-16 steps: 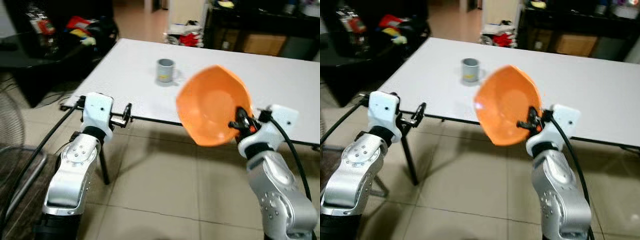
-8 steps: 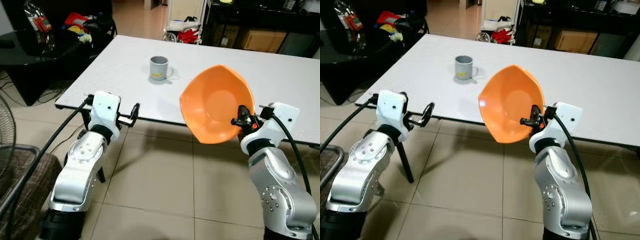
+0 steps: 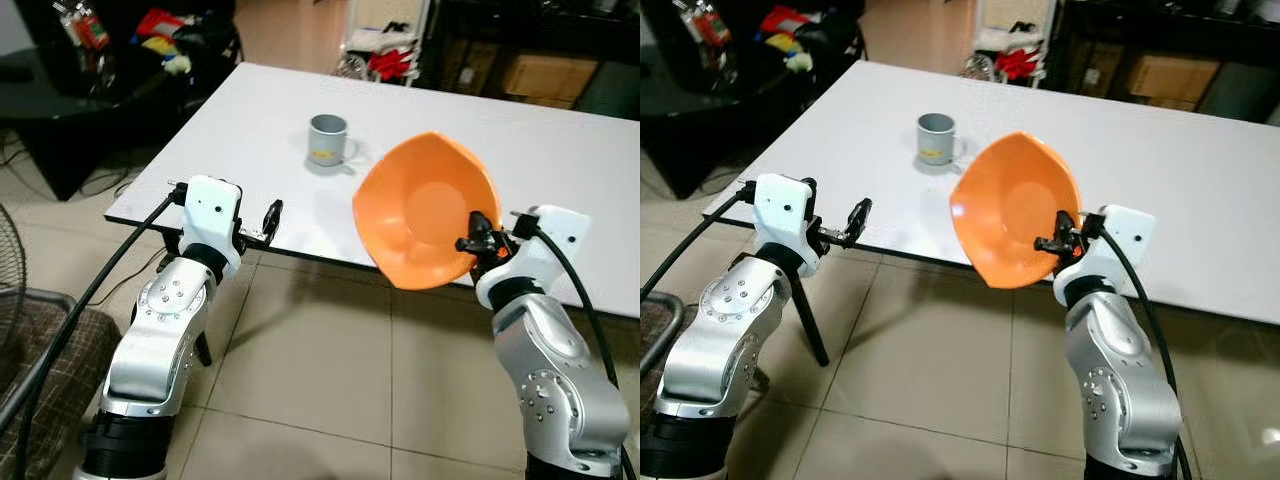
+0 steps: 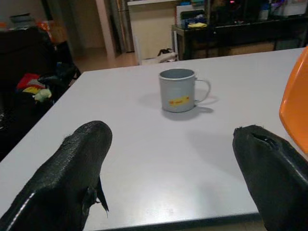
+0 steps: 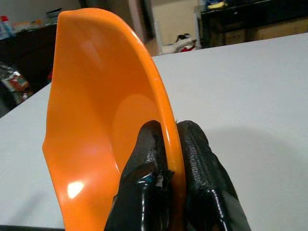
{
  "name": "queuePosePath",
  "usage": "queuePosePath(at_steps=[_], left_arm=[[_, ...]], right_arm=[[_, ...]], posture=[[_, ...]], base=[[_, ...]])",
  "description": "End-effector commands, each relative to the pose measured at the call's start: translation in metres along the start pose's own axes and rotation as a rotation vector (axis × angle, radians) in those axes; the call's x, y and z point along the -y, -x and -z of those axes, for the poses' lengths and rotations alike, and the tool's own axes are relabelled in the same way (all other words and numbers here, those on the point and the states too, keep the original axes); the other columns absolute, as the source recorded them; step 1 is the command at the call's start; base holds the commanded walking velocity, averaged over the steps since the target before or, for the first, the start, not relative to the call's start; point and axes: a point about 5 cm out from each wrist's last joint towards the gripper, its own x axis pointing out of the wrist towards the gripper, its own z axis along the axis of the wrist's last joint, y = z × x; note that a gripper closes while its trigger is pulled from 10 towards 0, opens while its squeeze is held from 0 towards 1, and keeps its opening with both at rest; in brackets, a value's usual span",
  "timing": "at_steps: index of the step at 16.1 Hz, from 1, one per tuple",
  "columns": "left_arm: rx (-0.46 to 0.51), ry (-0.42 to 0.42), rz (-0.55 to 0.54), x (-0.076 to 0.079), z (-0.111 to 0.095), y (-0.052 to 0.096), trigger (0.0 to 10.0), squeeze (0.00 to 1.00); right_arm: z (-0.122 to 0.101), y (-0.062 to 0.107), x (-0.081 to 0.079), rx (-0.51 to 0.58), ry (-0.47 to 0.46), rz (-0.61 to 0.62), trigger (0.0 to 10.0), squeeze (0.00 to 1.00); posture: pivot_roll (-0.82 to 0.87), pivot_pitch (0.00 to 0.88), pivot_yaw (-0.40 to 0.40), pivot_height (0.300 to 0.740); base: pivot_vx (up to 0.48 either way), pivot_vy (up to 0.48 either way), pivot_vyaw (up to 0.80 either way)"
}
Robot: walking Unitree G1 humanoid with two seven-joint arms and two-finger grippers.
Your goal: Setting the table
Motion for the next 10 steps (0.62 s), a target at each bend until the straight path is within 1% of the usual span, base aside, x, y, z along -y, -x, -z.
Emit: queuePosePath(at_steps=[1,5,10], left_arm=[[0.005,0.004,0.005,0.0009,-0.0009,-0.0005,10.0,0.00],[0.010,0.008,0.008,-0.0002,-0.0018,0.0003,10.0,0.00],[0.007,0.003,0.015,-0.0001,-0.0003,0.0054,10.0,0.00]], right_arm=[[-0.0100,-0.0017,-0.0010,0.048,0.006,-0.016,10.0,0.00],[-0.0095,-0.0019,-0.0010,0.045,0.011,-0.019,10.0,0.00],[-0.0073,-0.0024,-0.0036,0.028,0.016,-0.038,10.0,0.00]], posture=[[0.01,0.000,-0.049,0.740],[0.01,0.000,-0.053,0.740],[0.03,0.000,-0.071,0.740]], base=[[0.349,0.000,0.00],[0.355,0.000,0.00],[0.361,0.000,0.00]])
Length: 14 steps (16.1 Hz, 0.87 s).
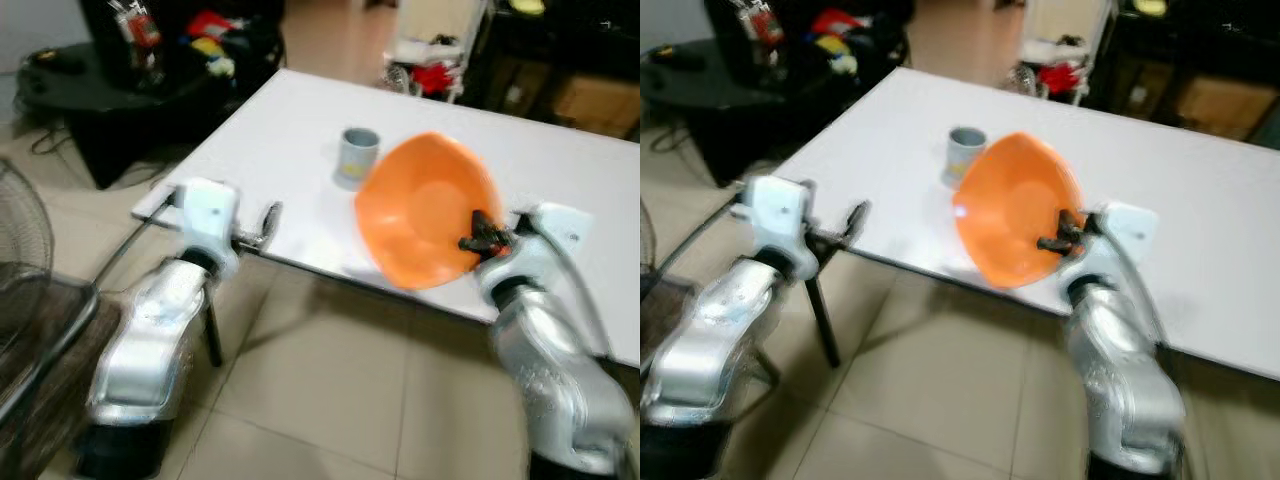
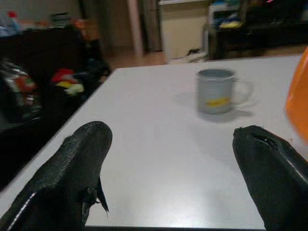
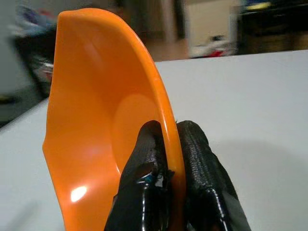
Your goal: Setting the table
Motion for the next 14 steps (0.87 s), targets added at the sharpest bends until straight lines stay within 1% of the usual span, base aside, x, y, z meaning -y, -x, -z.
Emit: queuePosePath(at_steps=[1,6,14], left_arm=[[0.033,0.016,0.063,0.0161,-0.0078,-0.0035,10.0,0.00],[0.034,0.010,0.059,0.0121,-0.0079,-0.0020,10.0,0.00],[0.020,0.004,0.067,0.0116,-0.0059,0.0031,10.0,0.00]], right_arm=[[-0.0073,0.0037,0.0131,0.034,0.014,0.051,10.0,0.00],[-0.0074,0.0022,0.0107,0.034,0.017,0.037,10.0,0.00],[-0.0021,-0.0014,0.0058,0.001,0.014,-0.009,10.0,0.00]], posture=[[0.03,0.000,-0.071,0.740],[0.04,0.000,-0.075,0.740],[0.05,0.000,-0.072,0.740]], base=[[0.364,0.000,0.00],[0.362,0.000,0.00],[0.360,0.000,0.00]])
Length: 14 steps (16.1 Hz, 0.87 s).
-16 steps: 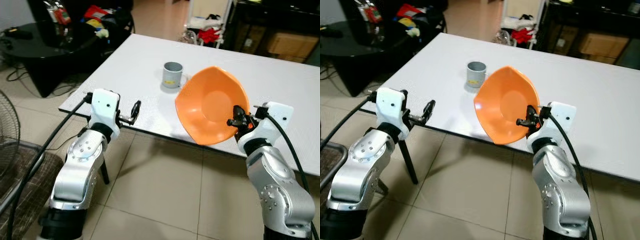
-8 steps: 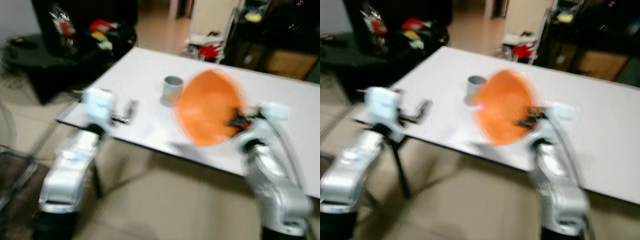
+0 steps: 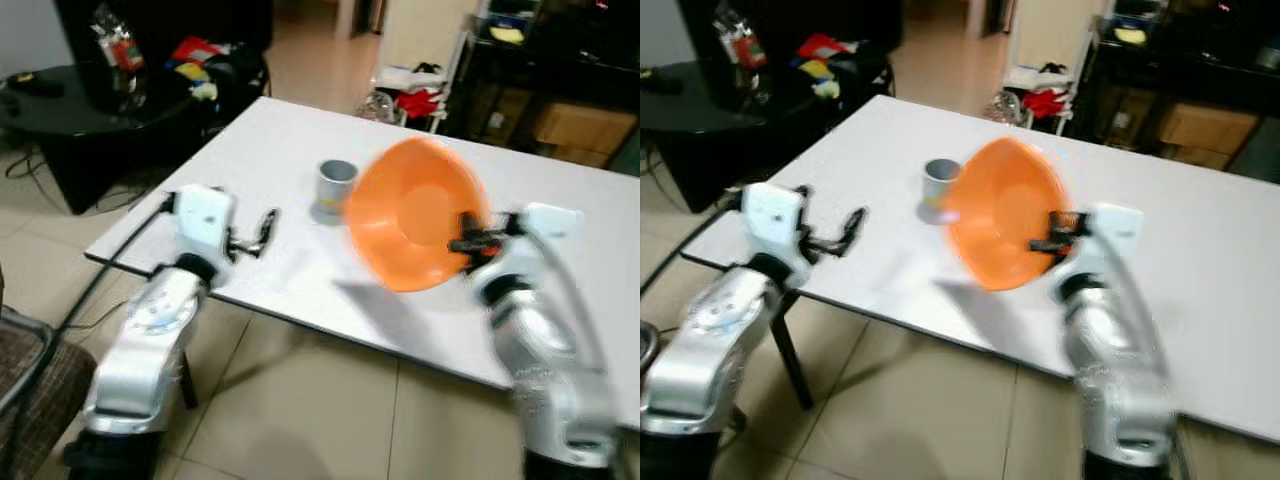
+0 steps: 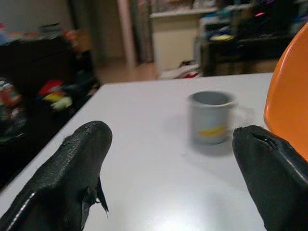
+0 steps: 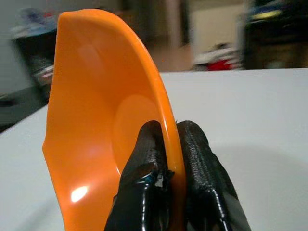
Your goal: Setting the table
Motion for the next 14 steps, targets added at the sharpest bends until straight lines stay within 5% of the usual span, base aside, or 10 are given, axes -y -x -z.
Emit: queuePosePath(at_steps=[1,9,14], left_arm=[[0.015,0.002,0.032,0.008,-0.005,-0.002,10.0,0.00],[0.003,-0.014,0.078,0.011,-0.005,0.001,10.0,0.00],[0.002,-0.023,0.237,0.021,-0.005,0.001,10.0,0.00]], right_arm=[[-0.009,0.000,0.009,0.037,0.009,0.028,10.0,0.00],[-0.011,-0.005,0.014,0.022,-0.024,0.041,10.0,0.00],[-0.012,0.007,0.025,-0.049,-0.211,-0.008,10.0,0.00]], posture=[[0.05,0.000,-0.072,0.740],[0.06,0.000,-0.075,0.740],[0.03,0.000,-0.050,0.740]], base=[[0.356,0.000,0.00],[0.270,0.000,0.00],[0.000,0.000,0.00]])
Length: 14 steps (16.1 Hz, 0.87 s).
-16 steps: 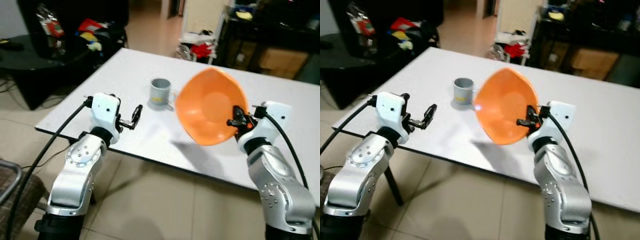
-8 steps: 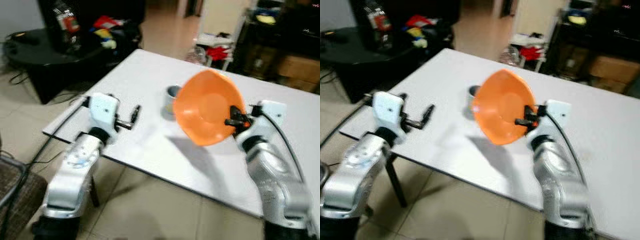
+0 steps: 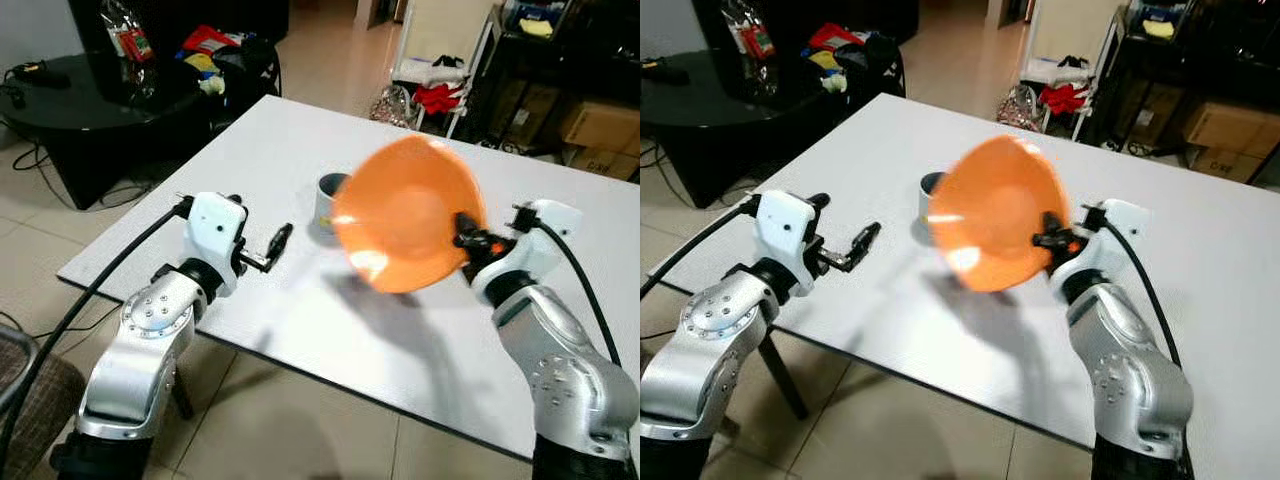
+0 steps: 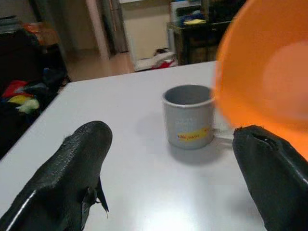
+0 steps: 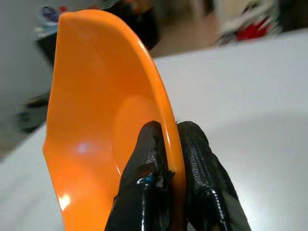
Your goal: Setting the table
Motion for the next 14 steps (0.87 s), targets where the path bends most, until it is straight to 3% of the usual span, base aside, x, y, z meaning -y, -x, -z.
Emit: queuePosePath(at_steps=[1,7,10,14], left_arm=[[0.009,0.003,0.048,0.003,-0.003,-0.002,10.0,0.00],[-0.055,0.007,0.291,0.017,0.004,0.005,10.0,0.00],[-0.105,0.063,0.413,0.021,0.009,0.014,10.0,0.00],[-0.117,0.074,0.431,0.018,0.010,0.016,10.0,0.00]], right_arm=[[-0.007,0.005,0.006,0.005,-0.045,0.000,10.0,0.00],[0.010,0.022,0.040,-0.219,-0.205,0.054,10.0,0.00],[0.014,0.033,0.062,-0.219,-0.374,0.128,10.0,0.00],[0.018,0.046,0.084,-0.204,-0.524,0.193,10.0,0.00]], posture=[[0.03,0.000,-0.042,0.740],[0.02,0.000,-0.028,0.740],[0.02,0.000,-0.028,0.740],[0.01,0.000,-0.019,0.740]], base=[[0.000,0.000,0.00],[0.000,0.000,0.00],[0.000,0.000,0.00],[0.000,0.000,0.00]])
